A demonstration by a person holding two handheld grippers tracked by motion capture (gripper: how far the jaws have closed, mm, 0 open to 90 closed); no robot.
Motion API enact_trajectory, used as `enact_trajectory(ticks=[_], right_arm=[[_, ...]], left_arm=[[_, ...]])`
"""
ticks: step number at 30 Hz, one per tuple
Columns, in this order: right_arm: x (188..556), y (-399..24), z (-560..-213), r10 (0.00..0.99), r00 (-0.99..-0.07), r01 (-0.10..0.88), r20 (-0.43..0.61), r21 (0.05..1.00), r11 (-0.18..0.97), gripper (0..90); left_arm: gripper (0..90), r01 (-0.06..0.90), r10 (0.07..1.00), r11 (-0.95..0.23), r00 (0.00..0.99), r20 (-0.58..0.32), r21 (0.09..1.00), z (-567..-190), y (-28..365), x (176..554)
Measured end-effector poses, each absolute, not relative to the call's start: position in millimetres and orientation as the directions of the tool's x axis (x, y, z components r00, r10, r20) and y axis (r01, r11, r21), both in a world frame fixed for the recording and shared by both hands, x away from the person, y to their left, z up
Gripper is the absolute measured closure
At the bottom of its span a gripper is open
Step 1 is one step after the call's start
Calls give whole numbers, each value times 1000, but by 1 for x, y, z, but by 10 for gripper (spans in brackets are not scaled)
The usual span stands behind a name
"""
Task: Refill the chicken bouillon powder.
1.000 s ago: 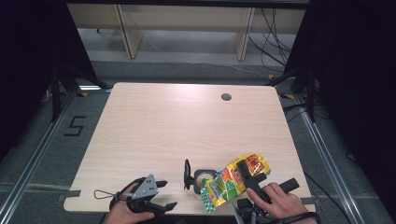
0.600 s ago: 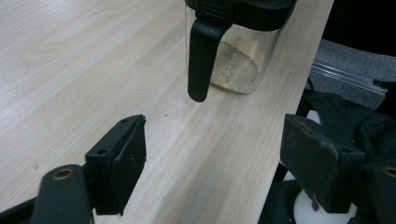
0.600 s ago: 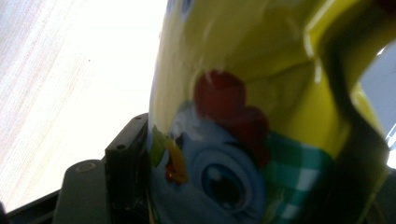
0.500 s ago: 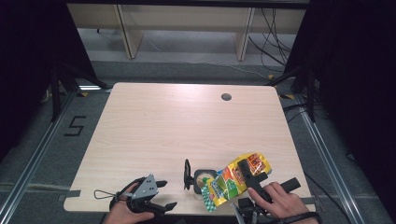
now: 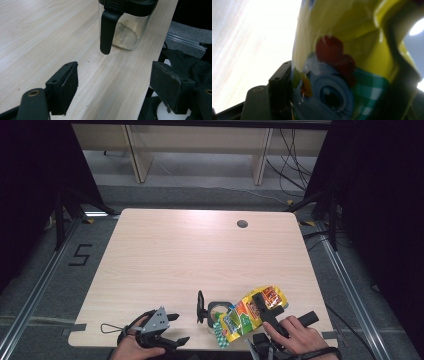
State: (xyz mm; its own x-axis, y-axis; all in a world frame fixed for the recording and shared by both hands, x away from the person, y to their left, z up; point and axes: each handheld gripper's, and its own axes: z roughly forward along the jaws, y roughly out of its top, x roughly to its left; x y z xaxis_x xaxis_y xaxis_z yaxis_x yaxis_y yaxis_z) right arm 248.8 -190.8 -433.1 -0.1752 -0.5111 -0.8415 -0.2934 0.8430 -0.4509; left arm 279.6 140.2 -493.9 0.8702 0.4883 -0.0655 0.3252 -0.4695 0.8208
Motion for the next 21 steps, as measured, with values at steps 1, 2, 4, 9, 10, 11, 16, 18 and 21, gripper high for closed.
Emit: enact_trajectory(ticks=[1,2,4,9,10,11,16,18,21], right_arm=[[249,-191,-433,-511,-175,-293,-841,-451,843,310],[248,-191,-432,-491,-184,-283,-851,-433,856,310],[247,-192,-428,-491,-175,-273,-853,-437,857,310],[249,-191,-436,-508,-177,-294,-843,-447,845,311],[249,-190,-436,-506,-179,-299,-844,-443,845,311],[249,-190,-436,-507,-177,-298,-844,-445,845,311],[248,-190,-433,-501,-166,-303,-849,-439,846,311],[247,-190,-434,-493,-174,-292,-852,-433,853,311],[248,-190,-434,-497,-181,-295,-849,-435,851,311]], left_arm=[[224,325,488,-469,870,-66,821,-494,140,280],[224,326,489,-470,870,-65,821,-494,140,280],[224,329,492,-467,868,-69,821,-494,139,279],[224,329,492,-468,868,-68,820,-494,139,279],[224,330,492,-467,868,-69,821,-494,140,279],[224,327,492,-473,868,-62,818,-494,140,279],[224,327,492,-473,869,-63,818,-494,140,279],[224,323,487,-479,871,-59,816,-494,140,279],[224,328,490,-478,870,-63,815,-494,140,279]])
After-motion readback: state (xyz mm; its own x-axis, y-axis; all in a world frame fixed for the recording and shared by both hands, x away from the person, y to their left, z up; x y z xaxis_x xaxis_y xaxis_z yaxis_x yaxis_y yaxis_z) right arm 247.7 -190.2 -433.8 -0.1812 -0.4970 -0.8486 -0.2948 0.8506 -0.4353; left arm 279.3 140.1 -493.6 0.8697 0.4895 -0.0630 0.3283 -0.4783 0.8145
